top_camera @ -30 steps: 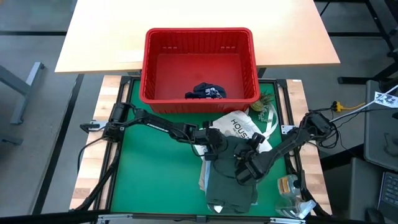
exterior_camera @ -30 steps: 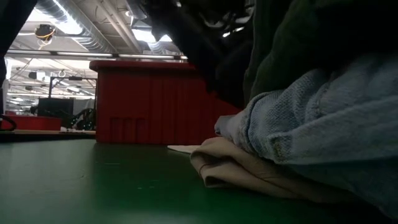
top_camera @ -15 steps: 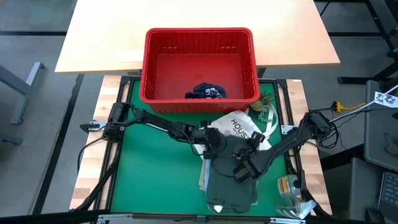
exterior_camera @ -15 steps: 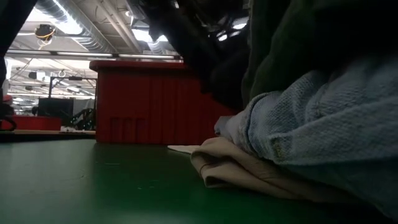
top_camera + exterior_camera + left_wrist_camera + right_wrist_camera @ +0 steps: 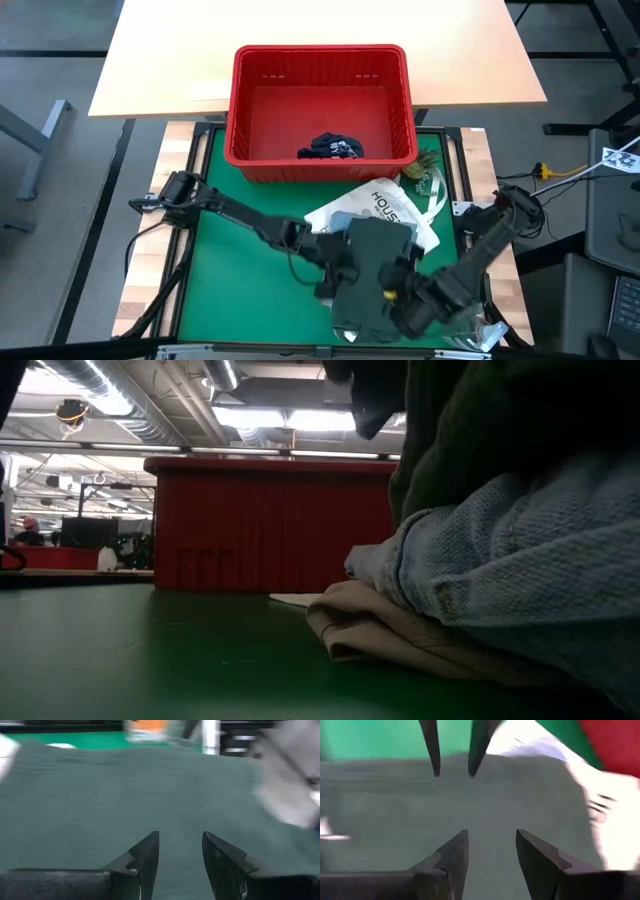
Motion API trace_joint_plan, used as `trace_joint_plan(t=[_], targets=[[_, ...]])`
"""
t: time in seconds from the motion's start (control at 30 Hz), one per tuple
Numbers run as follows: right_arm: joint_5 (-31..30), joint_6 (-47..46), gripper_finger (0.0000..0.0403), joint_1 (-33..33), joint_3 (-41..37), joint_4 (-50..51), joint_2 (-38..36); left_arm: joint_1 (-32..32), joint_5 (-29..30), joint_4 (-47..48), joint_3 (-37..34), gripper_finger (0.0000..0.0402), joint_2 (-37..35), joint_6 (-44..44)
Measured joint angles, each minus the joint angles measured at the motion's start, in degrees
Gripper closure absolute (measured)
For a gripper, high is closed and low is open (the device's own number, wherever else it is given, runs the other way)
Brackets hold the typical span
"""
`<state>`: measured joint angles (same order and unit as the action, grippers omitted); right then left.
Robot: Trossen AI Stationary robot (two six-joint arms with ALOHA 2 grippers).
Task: Fold Laundry from Bin
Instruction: Stack the green polo shirt on top of the light blue jeans
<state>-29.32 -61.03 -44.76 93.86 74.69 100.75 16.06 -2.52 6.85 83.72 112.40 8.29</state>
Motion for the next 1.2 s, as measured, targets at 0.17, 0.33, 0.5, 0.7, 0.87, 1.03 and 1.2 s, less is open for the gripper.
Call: trace_joint_plan(t=[0.17,0.33,0.5,0.7,0.87,1.03,1.2], targets=[[-4.2,0.1,0.0237,-6.6,-2.6,-13.2,0.0,6.2,-0.1,-0.5,0.0,0.0257,0.8,-1.0],[-4.1,-0.5,0.0237,-11.4,-8.0,-25.6,0.1,11.2,5.3,-3.1,-0.1,0.0257,3.3,-1.4],[-7.0,-2.0,0.0237,-13.6,-16.0,-40.4,0.1,14.1,8.8,-4.4,-0.1,0.0257,6.1,-1.4],[-7.0,-5.1,0.0237,-13.7,-27.4,-51.7,0.1,14.8,9.6,-4.6,-0.1,0.0257,9.7,-1.4],[-6.1,-12.4,0.0237,-13.6,-33.4,-52.8,0.1,14.7,9.7,-5.0,0.0,0.0257,11.8,-1.4],[-6.7,-13.6,0.0237,-13.6,-34.9,-52.4,0.0,14.0,10.6,-5.1,0.0,0.0257,11.7,-1.4],[-10.6,-13.4,0.0237,-13.8,-33.8,-51.6,0.0,13.4,9.5,-4.2,0.0,0.0257,10.2,-0.3]])
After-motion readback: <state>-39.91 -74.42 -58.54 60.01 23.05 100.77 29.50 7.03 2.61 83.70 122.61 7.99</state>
